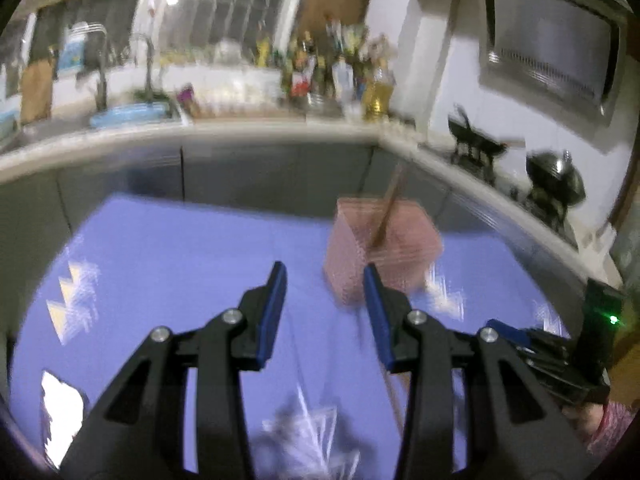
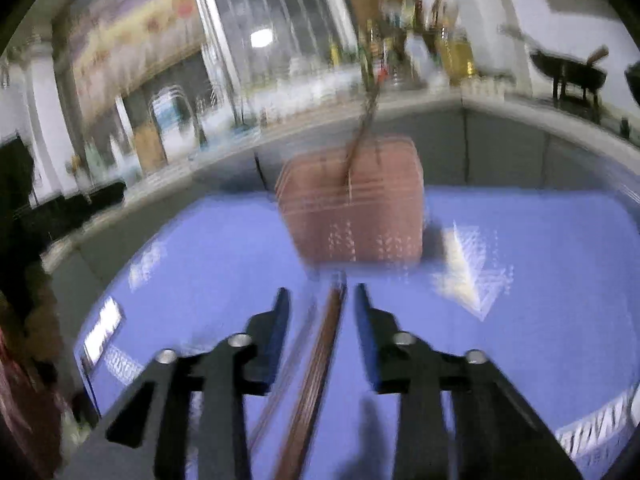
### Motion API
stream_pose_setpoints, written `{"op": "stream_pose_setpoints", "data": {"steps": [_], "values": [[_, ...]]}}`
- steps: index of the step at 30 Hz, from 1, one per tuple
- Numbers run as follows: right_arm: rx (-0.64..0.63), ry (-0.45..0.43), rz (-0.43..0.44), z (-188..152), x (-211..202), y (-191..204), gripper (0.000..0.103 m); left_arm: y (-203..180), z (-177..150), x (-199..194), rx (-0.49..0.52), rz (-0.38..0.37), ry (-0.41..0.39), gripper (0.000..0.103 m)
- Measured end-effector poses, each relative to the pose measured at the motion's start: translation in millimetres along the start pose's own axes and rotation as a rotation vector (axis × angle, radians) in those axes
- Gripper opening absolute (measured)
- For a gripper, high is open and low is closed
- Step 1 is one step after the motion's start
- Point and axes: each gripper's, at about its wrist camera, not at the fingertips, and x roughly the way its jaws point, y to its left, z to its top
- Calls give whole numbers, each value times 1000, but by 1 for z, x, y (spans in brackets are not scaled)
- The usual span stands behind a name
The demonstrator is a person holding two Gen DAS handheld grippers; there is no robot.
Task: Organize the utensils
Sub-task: 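Move both open tools back over the chopsticks lying on the cloth, then close the left tool on one chopstick while the right tool closes on another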
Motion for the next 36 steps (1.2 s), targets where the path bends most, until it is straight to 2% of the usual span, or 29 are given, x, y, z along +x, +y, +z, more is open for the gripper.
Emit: {"op": "stream_pose_setpoints", "data": {"steps": [3, 7, 10, 12, 16, 20, 25, 33, 36], "values": [[-5, 118, 4, -35, 16, 3, 18, -10, -43, 23, 23, -48, 139, 36], [-6, 190, 29, -64, 21, 10, 17, -32, -87, 52, 38, -129, 295, 32], [22, 224, 80, -70, 24, 13, 17, -43, -104, 65, 47, -157, 350, 32], [16, 238, 77, -72, 28, 18, 17, -48, -112, 73, 45, -165, 383, 32], [26, 238, 19, -72, 29, 11, 17, -55, -121, 82, 61, -153, 417, 32], [104, 220, 13, -67, 23, -12, 17, -60, -126, 89, 68, -146, 436, 32], [96, 196, 17, -66, 14, -15, 18, -73, -129, 100, 103, -127, 450, 32], [61, 208, 25, -66, 25, -12, 18, -79, -129, 105, 147, -76, 447, 32], [53, 220, -7, -66, 32, -14, 18, -82, -129, 108, 172, -38, 441, 26]]}}
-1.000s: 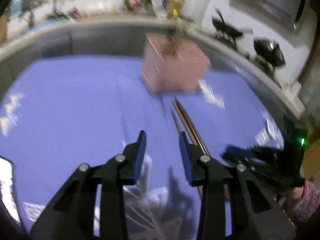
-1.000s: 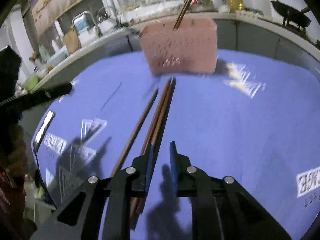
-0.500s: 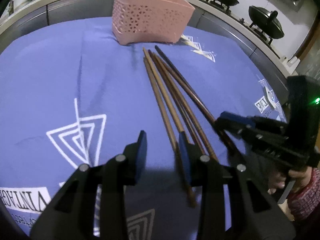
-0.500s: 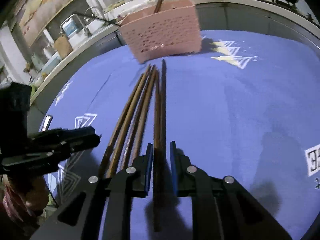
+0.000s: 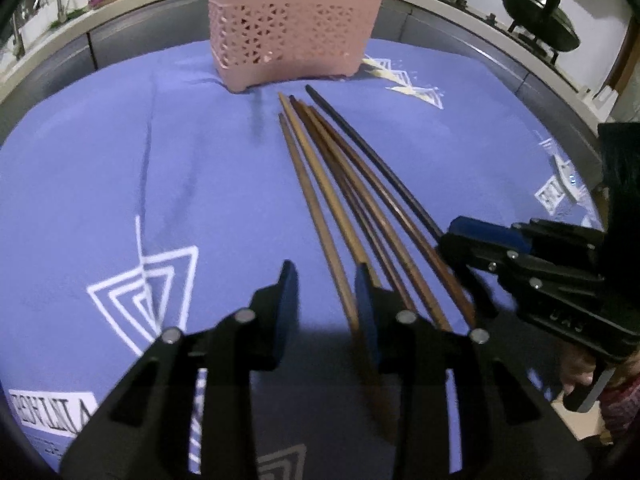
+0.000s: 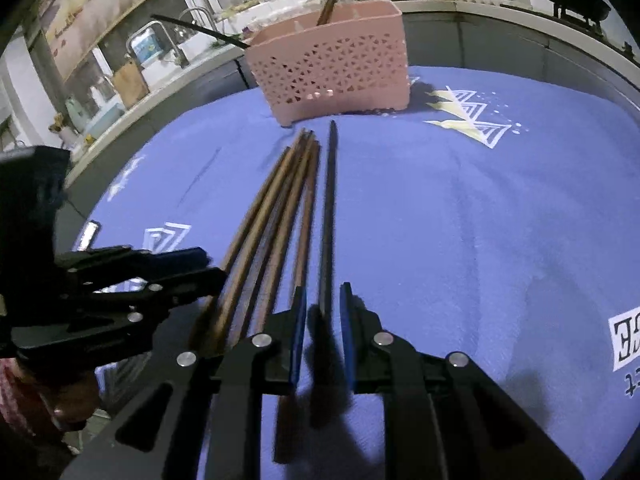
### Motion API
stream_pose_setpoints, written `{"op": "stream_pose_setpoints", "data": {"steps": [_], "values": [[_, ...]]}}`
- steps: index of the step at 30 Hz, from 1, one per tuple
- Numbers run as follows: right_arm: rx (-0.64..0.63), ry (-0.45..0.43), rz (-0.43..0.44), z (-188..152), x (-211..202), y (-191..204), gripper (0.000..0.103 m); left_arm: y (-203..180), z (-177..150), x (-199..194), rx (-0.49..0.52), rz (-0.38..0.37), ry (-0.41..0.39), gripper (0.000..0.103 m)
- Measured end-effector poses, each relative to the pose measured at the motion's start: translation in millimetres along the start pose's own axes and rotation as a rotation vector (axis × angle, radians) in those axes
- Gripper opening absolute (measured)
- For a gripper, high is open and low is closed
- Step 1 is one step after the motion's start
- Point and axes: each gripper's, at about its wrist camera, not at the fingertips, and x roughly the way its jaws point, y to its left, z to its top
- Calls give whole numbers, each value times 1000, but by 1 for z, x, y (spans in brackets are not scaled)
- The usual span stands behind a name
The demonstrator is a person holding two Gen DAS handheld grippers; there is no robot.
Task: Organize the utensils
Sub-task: 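Close the left tool on one chopstick while the right tool closes on another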
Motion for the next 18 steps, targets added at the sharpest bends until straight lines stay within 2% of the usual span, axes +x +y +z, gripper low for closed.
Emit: {"op": "stream_pose_setpoints", "data": {"steps": [6, 8, 10, 14, 18], "values": [[-10, -15, -12, -1, 0, 0, 15, -6, 12, 7, 17, 61, 6, 25], [-41, -11, -30, -3, 0, 4, 8, -6, 16, 10, 22, 76, 5, 24], [-56, -9, -42, -6, 0, 5, 7, -4, 21, 12, 21, 98, 0, 10], [-49, -4, -60, -10, -6, -3, 7, 12, 23, 11, -14, 55, 5, 6], [-51, 22, -78, -17, -20, -16, 7, 28, 13, 1, -21, 53, 17, 6]]}}
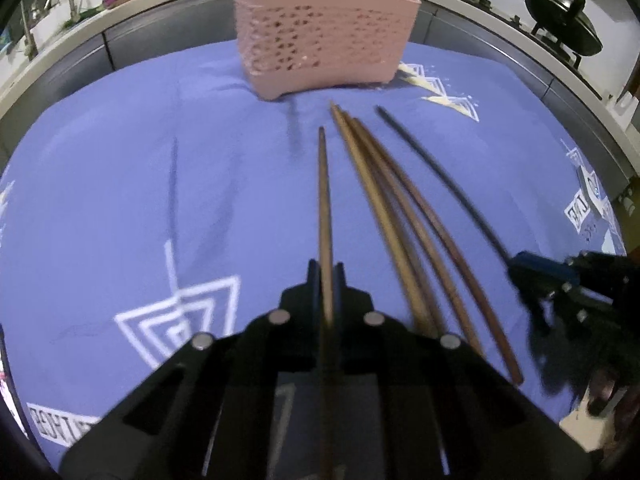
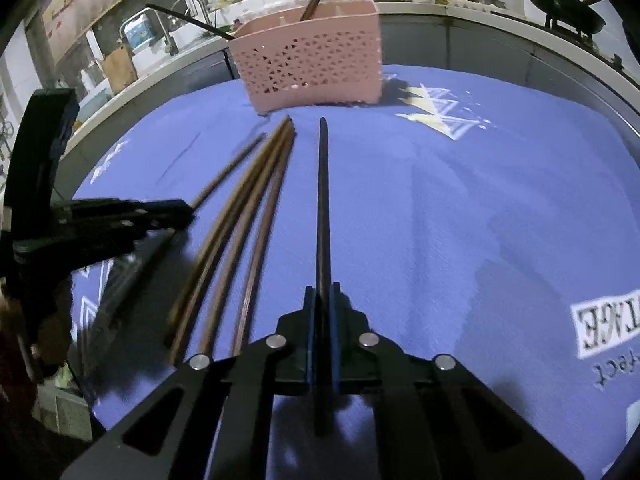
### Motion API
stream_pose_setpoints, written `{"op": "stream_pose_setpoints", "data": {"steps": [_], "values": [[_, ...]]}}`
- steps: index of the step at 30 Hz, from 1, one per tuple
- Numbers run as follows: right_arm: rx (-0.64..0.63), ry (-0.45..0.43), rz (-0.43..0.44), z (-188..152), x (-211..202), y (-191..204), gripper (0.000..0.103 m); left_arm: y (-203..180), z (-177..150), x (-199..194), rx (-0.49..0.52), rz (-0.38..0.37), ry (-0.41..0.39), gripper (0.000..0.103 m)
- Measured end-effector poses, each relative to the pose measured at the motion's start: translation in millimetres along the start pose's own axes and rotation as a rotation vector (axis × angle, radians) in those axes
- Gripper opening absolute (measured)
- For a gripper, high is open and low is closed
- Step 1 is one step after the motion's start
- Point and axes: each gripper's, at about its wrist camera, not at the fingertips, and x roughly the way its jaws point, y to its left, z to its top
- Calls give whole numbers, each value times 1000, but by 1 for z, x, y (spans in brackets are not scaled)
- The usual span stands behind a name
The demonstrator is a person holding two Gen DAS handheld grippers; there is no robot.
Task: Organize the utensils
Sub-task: 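Close the left tool on one chopstick while the right tool closes on another, then lift both held chopsticks and carry them over the pink caddy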
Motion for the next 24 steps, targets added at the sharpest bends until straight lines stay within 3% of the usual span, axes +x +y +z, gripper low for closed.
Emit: {"op": "stream_pose_setpoints", "data": {"steps": [6, 10, 13, 24], "values": [[-21, 71, 3, -25, -26, -21, 7, 22, -27, -19, 20, -27, 25, 7], [-53, 93, -4, -25, -28, -21, 10, 28, -24, -19, 29, -40, 43, 7], [-98, 101, -32, -9, -18, -14, 14, 23, -10, -11, 42, -23, 44, 7], [-130, 129, -10, 77, 41, -5, 24, 16, 47, 20, 87, 19, 70, 7]]}}
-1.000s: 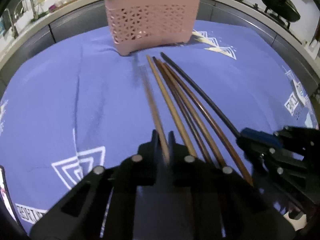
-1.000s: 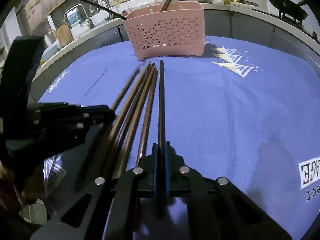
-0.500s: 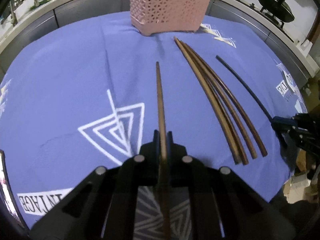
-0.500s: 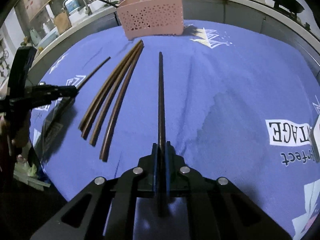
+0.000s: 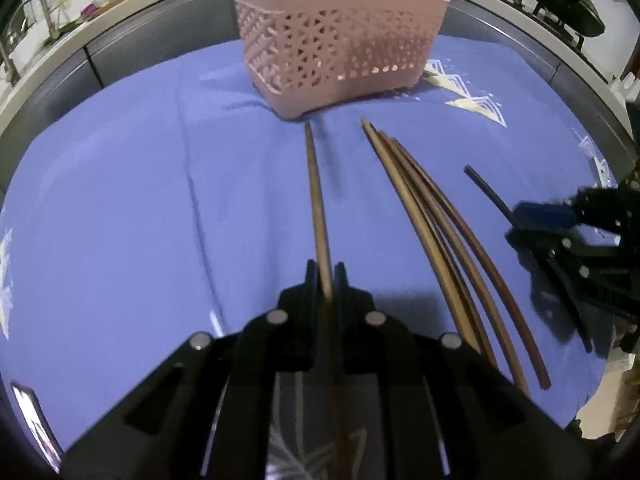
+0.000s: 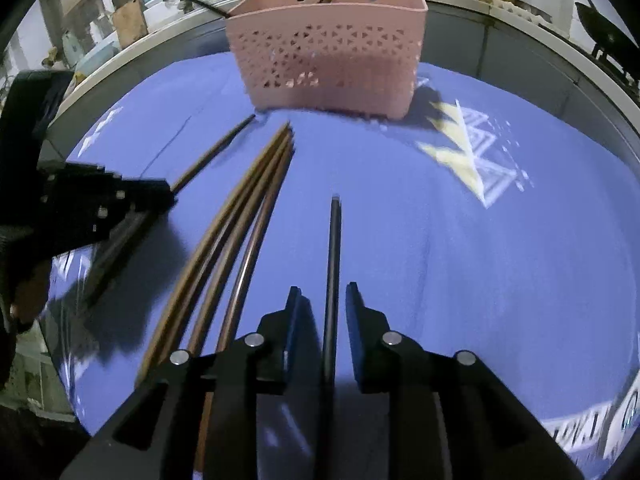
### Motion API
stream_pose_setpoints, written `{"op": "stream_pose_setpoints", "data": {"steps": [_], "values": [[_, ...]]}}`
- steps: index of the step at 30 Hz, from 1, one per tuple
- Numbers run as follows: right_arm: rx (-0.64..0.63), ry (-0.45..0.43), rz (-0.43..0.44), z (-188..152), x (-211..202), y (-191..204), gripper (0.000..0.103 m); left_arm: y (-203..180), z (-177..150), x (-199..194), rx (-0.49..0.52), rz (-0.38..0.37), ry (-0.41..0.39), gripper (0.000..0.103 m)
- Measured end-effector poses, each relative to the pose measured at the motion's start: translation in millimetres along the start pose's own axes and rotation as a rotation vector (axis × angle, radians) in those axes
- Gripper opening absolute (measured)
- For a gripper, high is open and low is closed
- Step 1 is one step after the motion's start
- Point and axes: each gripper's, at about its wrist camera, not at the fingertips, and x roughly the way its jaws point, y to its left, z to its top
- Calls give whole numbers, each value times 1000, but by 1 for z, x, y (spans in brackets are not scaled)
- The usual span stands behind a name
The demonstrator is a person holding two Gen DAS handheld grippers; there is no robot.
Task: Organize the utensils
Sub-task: 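Lift both held chopsticks and carry them over the pink caddy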
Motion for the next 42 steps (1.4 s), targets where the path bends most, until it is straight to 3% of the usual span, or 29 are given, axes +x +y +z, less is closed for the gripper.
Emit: {"op": "stream_pose_setpoints", "data": {"steps": [8, 9, 11, 13, 21, 25, 29, 31, 33, 36, 42], "values": [[-25, 30, 5, 26, 12, -3, 23, 6, 29, 13, 8, 15, 9, 12], [-35, 28, -2, 26, 12, -2, 21, 7, 32, 14, 9, 15, 4, 12], [-54, 21, -3, 21, 11, 1, 7, 7, 33, 15, 12, 16, 0, 12], [-59, 19, 5, 18, 10, 3, 6, 7, 31, 14, 17, 18, -6, 7], [-89, 28, 13, 2, 2, 10, 6, 6, -12, -9, 45, 6, 35, 7], [-75, 42, 11, 12, 6, 8, 6, 4, 4, -2, 40, 36, 42, 17], [-53, 49, 25, 20, 11, 8, 6, -1, 28, 14, 61, 36, 37, 17], [-58, 54, 28, 22, 12, 8, 5, 0, 33, 15, 53, 14, 38, 5], [-37, 56, 41, 22, 11, 6, 5, 2, 33, 14, 39, 1, 49, 5], [-7, -14, 61, 22, -7, 2, 5, 2, 29, -10, 21, -41, -3, 5], [18, -296, 80, 25, -88, 2, 5, -3, 24, -106, 19, -130, -253, 5]]}}
